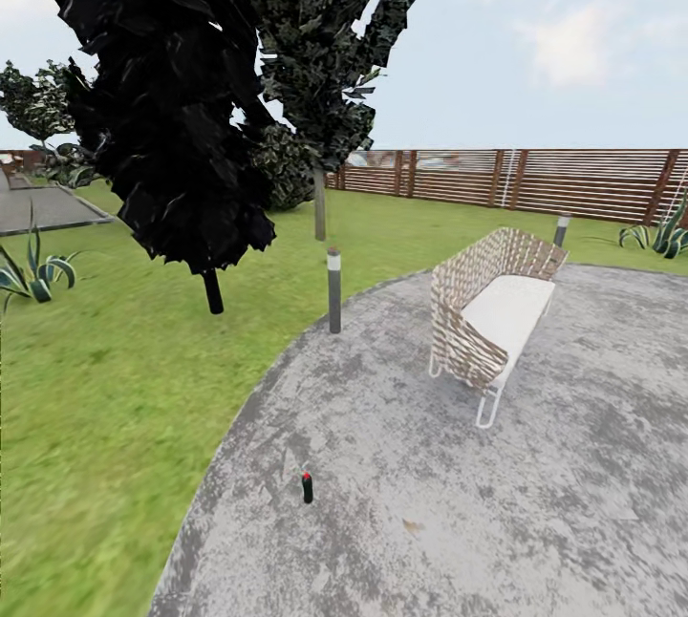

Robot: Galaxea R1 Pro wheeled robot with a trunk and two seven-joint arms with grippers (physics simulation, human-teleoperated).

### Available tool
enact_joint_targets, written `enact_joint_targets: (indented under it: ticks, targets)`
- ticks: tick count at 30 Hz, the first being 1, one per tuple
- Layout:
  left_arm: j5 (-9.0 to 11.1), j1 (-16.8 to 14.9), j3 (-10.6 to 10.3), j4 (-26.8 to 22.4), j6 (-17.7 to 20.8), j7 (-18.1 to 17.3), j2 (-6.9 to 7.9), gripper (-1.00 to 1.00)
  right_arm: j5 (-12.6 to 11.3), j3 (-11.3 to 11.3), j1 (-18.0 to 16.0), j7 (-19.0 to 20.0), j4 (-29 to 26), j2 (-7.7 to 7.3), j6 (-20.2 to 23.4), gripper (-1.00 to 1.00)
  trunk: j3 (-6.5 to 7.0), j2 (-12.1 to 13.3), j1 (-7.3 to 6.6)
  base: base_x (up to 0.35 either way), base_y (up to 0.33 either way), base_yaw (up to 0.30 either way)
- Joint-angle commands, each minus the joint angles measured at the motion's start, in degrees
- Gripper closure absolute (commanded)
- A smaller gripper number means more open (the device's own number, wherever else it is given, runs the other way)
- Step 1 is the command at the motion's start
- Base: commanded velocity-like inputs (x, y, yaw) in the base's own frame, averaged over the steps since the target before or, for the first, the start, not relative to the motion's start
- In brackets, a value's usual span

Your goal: In the garden, pick up the pesticide atomizer on the floor and spray pesticide onto both trees until each tree trunk is fully covered.

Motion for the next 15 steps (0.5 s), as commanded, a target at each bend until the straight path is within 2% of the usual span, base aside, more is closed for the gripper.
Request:
enact_joint_targets:
  ticks: [1, 15]
  targets:
    - [0.0, 0.0, 0.1, 0.1, -0.2, 0.0, -0.01, -1.0, 0.0, 0.0, 0.0, 0.0, 0.0, -0.02, -0.2, -1.0, -0.06, 0.0, 0.01, 0.096, 0.31, 0.0]
    - [0.0, 0.0, 0.1, 0.1, -0.2, 0.0, 0.05, -1.0, 0.1, 0.0, 0.0, 0.0, 0.0, -0.16, -0.2, -1.0, -0.06, 0.0, 0.01, 0.117, 0.31, 0.0]
